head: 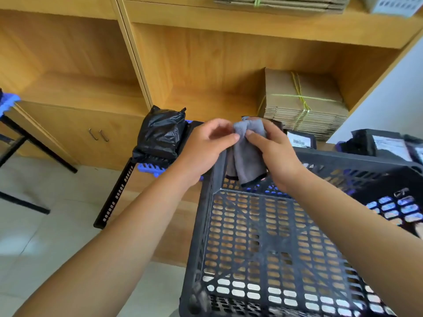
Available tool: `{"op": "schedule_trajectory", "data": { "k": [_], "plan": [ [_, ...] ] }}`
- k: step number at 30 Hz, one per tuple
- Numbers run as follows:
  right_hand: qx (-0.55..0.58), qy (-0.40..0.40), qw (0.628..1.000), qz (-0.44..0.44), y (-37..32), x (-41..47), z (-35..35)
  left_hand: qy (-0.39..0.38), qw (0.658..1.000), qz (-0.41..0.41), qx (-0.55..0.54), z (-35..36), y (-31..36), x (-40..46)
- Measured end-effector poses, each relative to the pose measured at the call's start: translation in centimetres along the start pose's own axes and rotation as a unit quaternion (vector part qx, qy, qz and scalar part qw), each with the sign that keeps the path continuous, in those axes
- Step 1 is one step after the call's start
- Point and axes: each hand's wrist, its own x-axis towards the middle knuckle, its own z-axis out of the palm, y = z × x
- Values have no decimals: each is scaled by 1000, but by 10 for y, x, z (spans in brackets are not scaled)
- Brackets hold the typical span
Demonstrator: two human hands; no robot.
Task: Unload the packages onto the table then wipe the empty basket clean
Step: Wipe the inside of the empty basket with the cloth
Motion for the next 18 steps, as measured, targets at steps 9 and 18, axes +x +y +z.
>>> {"op": "schedule_trajectory", "data": {
  "k": [9, 18],
  "plan": [
    [-32, -201, 970, 135, 24, -8, -22, -4, 993, -113, 29, -31, -9, -2],
    [-463, 48, 884, -44, 44, 26, 14, 9, 901, -31, 433, -11, -4, 18]
  ]
}}
